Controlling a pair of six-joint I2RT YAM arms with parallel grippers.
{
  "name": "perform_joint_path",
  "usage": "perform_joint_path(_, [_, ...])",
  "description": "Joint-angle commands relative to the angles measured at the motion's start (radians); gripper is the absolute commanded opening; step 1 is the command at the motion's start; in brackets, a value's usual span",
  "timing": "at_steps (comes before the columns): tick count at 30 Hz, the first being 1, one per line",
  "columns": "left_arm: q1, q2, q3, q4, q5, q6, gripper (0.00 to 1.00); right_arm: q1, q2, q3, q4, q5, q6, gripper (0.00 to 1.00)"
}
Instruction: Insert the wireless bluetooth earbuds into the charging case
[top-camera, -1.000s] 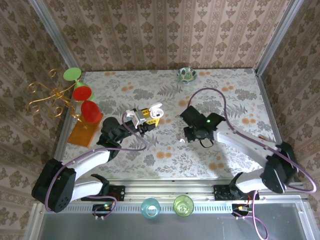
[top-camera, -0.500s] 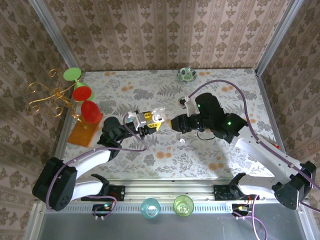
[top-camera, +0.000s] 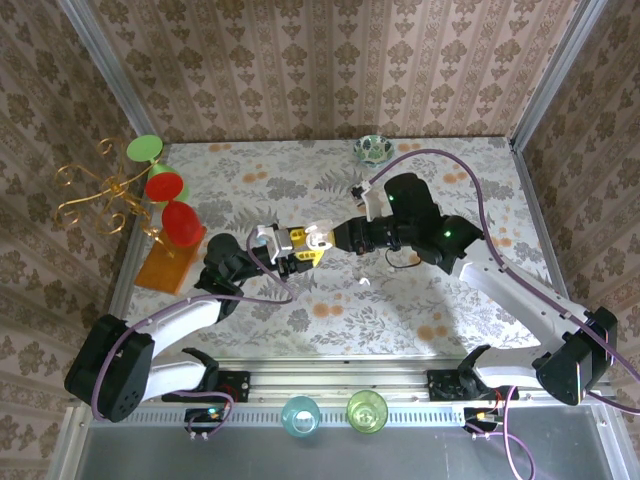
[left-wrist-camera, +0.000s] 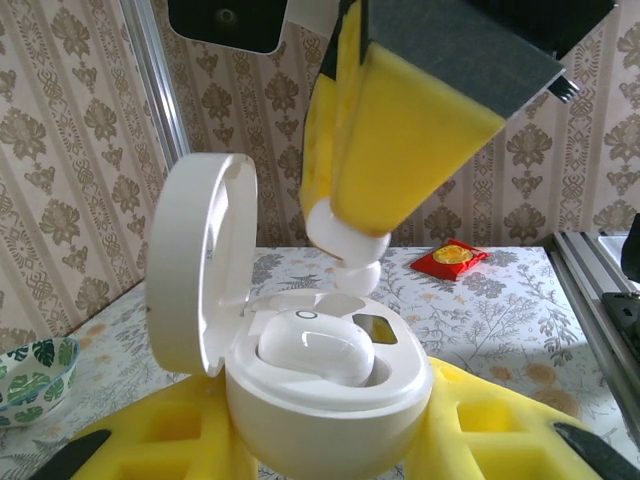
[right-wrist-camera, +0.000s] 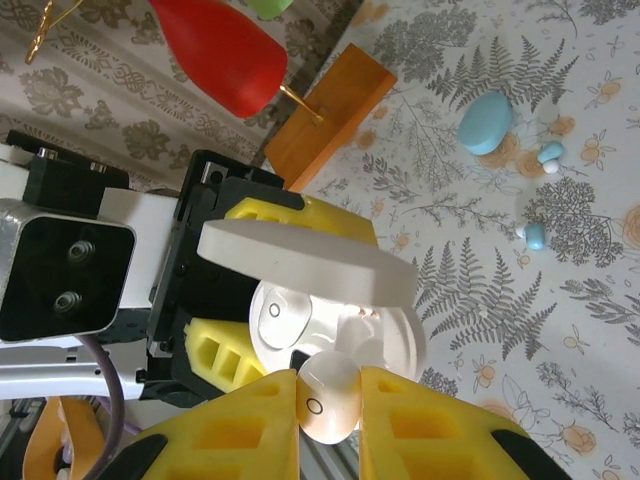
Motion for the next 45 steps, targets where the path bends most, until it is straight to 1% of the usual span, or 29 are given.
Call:
perform_joint_path(1, [0.002, -0.010, 0.014, 0.006, 0.039, -0.015, 0.21, -0.011, -0.003, -0.002, 0.042, -0.028, 0.001, 0.20])
perform_joint_path(6, [0.002, -0.010, 0.017, 0.013, 0.033, -0.018, 0.21, -0.017, 0.001, -0.013, 0.051, -0.038, 0.014, 0.20])
perform_joint_path(15, [0.000, -0.007, 0.017, 0.013, -0.002, -0.019, 0.21, -0.018, 0.024, -0.042, 0.060, -0.094, 0.010, 0.20])
perform_joint_path(22, [0.000, -0.013, 0.016, 0.015, -0.008, -0.017, 0.21, -0.020, 0.017, -0.059, 0.023, -0.060, -0.004, 0.21])
perform_joint_path(23, [0.000, -0.014, 0.017, 0.015, -0.006, -0.017, 0.21, -0.020, 0.017, -0.061, 0.020, -0.053, -0.004, 0.22])
perform_joint_path(26, [0.000, -0.012, 0.020, 0.014, 0.000, -0.020, 0.21, -0.020, 0.020, -0.055, 0.012, -0.039, -0.002, 0.30])
perform_joint_path(29, [-0.003, -0.011, 0.021, 0.014, 0.001, -0.020, 0.21, -0.020, 0.024, -0.030, -0.012, -0.033, 0.004, 0.32])
perform_joint_path(37, [-0.004, -0.008, 0.018, 0.014, -0.003, -0.017, 0.21, -0.020, 0.002, -0.012, -0.025, -0.016, 0.010, 0.33])
perform_joint_path(40, [-0.003, -0.007, 0.012, 0.014, -0.008, -0.010, 0.21, -0.019, -0.020, -0.018, -0.019, -0.005, 0.009, 0.36])
perform_joint_path(45, [-0.003, 0.004, 0.012, 0.024, -0.006, -0.015, 0.21, -0.021, -0.022, -0.012, -0.025, -0.003, 0.014, 0.32])
